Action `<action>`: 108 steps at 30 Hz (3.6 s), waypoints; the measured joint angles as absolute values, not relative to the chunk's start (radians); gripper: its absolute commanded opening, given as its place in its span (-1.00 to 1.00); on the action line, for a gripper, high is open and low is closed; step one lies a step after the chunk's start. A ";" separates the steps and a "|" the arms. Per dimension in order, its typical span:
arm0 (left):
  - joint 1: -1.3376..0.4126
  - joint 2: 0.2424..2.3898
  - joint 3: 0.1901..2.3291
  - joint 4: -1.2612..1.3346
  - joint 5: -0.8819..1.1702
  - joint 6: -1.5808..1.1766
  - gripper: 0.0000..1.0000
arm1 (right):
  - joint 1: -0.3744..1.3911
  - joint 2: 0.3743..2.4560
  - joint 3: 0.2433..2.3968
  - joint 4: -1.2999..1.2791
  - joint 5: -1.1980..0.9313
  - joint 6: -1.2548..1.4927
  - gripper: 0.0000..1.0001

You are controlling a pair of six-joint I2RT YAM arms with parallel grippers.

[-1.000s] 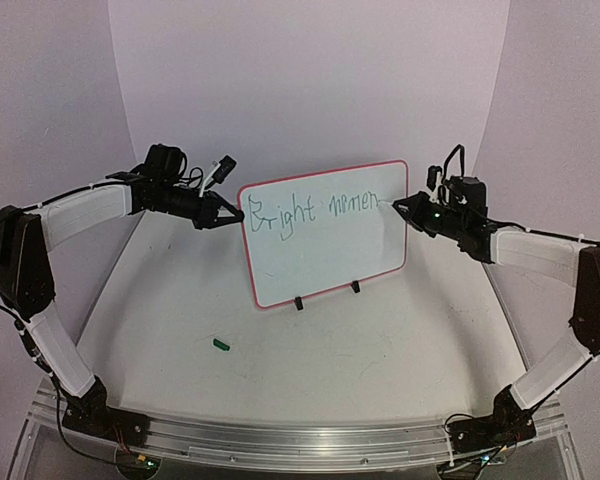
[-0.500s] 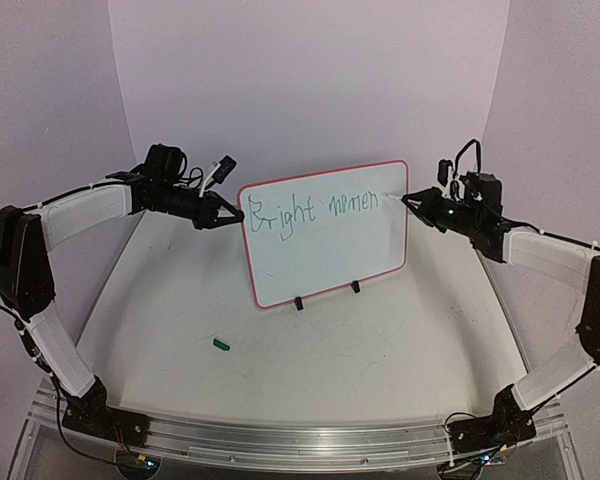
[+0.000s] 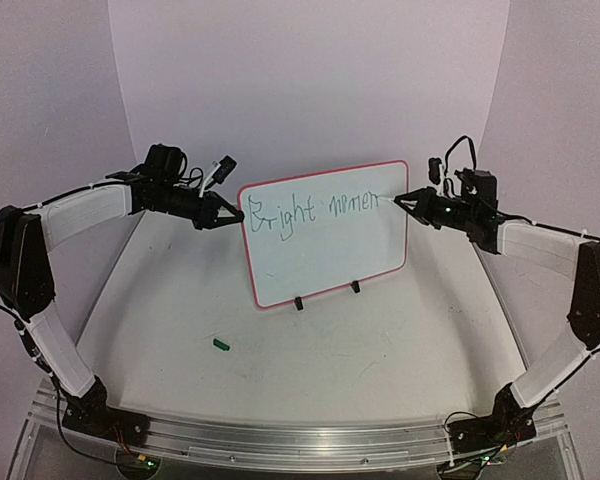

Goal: Write a sentence on the whiteboard

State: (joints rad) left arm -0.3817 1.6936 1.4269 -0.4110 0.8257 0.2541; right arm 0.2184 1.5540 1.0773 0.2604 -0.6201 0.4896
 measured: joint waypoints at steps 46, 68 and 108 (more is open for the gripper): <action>-0.384 1.694 1.427 -0.412 0.826 0.257 -1.00 | 0.213 1.597 1.119 0.260 -0.469 0.506 -1.00; -0.385 1.694 1.427 -0.411 0.826 0.257 -1.00 | 0.213 1.631 1.169 0.260 -0.532 0.526 -1.00; -0.391 1.694 1.427 -0.411 0.823 0.258 -1.00 | 0.212 1.547 1.086 0.263 -0.441 0.546 -1.00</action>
State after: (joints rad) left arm -0.3913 1.6936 1.4270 -0.4110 0.8234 0.2581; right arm 0.2122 1.5466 1.0859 0.2634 -0.4414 0.5461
